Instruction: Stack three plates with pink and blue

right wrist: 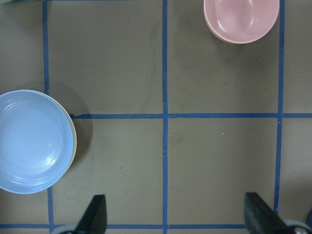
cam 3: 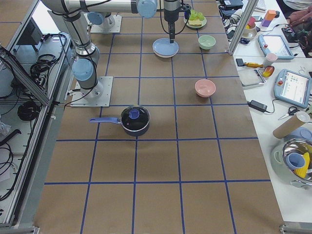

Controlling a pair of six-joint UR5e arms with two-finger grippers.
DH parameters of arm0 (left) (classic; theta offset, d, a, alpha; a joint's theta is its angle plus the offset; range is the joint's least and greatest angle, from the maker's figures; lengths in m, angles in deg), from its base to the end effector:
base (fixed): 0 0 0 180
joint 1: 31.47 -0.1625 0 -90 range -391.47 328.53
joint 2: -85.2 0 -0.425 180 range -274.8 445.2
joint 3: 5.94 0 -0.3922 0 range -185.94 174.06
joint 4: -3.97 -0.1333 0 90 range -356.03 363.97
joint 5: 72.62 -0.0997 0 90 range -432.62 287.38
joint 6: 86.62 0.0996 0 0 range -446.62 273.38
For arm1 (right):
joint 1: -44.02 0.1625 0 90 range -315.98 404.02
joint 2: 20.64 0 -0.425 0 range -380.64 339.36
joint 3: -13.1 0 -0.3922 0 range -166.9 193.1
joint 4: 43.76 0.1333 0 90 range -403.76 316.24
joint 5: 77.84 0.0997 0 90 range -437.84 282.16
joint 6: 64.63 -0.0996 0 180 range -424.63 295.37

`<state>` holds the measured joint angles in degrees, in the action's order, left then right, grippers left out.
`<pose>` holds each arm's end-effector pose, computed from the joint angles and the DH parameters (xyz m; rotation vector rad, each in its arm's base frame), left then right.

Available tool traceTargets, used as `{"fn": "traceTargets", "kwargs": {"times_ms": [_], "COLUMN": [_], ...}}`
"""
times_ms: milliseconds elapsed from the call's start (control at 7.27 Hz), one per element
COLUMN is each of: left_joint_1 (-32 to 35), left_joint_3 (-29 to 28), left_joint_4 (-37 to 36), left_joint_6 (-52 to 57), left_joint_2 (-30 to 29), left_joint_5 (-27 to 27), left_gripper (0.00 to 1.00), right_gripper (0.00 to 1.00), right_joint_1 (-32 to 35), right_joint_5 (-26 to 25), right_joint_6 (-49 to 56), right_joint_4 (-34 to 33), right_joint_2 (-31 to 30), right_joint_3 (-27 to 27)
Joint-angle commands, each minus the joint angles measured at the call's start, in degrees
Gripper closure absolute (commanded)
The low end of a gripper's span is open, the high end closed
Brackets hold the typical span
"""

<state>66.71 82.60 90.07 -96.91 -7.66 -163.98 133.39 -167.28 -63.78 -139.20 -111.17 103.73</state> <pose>-0.2032 -0.4933 0.4823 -0.0583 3.1238 -0.0732 0.1288 -0.4983 0.4969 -0.0067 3.1296 -0.1461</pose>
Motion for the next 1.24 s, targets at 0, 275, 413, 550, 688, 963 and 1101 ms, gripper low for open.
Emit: {"fn": "traceTargets", "kwargs": {"times_ms": [0, 275, 413, 550, 688, 963, 1101], "left_joint_1": [0.00, 0.00, 0.00, 0.00, 0.00, 0.00, -0.09], "left_joint_3": [0.31, 0.32, 0.32, 0.32, 0.32, 0.23, 0.14], "left_joint_4": [0.03, 0.03, 0.03, 0.03, 0.12, 0.21, 0.29], "left_joint_6": [0.09, 0.17, 0.17, 0.17, 0.17, 0.26, 0.26], "left_joint_2": [0.40, 0.40, 0.40, 0.40, 0.40, 0.40, 0.40], "left_joint_5": [-0.04, -0.04, -0.13, -0.04, -0.13, -0.04, -0.04], "left_gripper": [0.00, 0.00, 0.00, 0.00, 0.00, 0.00, 0.00], "right_gripper": [0.00, 0.00, 0.00, 0.00, 0.00, 0.00, 0.00], "right_joint_1": [-0.07, -0.07, -0.07, -0.07, -0.07, -0.07, 0.01], "right_joint_5": [-0.73, -0.12, -0.12, 0.05, 0.05, 0.05, 0.05], "right_joint_6": [0.03, 0.03, -0.06, -0.06, -0.06, -0.06, -0.15], "right_joint_4": [0.69, 0.69, 0.69, 0.69, 0.69, 0.69, 0.69], "right_joint_2": [-0.18, -0.26, -0.26, -0.35, -0.35, -0.35, -0.35], "right_joint_3": [-0.02, 0.16, 0.42, 0.51, 0.60, 0.69, 0.69]}}
